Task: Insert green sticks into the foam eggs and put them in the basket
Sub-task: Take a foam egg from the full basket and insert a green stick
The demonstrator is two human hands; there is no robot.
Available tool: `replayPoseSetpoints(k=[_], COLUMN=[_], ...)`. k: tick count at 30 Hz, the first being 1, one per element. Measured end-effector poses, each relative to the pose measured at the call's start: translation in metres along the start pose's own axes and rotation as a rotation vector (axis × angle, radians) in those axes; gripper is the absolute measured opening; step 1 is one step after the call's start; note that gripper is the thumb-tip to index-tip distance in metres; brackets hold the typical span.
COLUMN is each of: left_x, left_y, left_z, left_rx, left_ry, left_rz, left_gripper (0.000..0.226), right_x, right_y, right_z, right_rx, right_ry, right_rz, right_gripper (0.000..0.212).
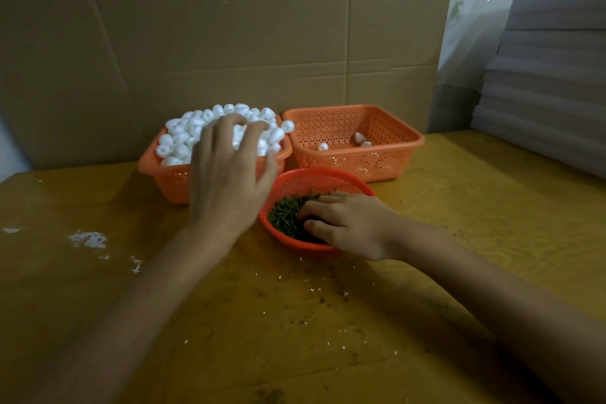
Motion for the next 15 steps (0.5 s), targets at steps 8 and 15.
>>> replayPoseSetpoints(k=[8, 15], left_x=[0.07, 0.073], left_y=[0.068, 0.091], left_z=[-0.034, -0.038], left_rx=[0.613, 0.864], left_ry=[-0.108, -0.17], left_rz=[-0.062, -0.054], left_gripper=[0.037, 0.044], right_x=[0.0, 0.0], right_y=[0.001, 0.002], right_z=[0.0, 0.0], right_rx=[0.021, 0.041], right_ry=[0.011, 0.008], right_rz=[0.002, 0.009], right_gripper=[0.042, 0.044])
Point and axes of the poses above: each hand's wrist, its own z-axis away from the middle knuckle, its own y-axis out of the palm, x = y × z, the point moved 8 cm from there along -z, towards the middle knuckle, and after that the axes turned 7 degrees about -x, right-handed, at the moved point
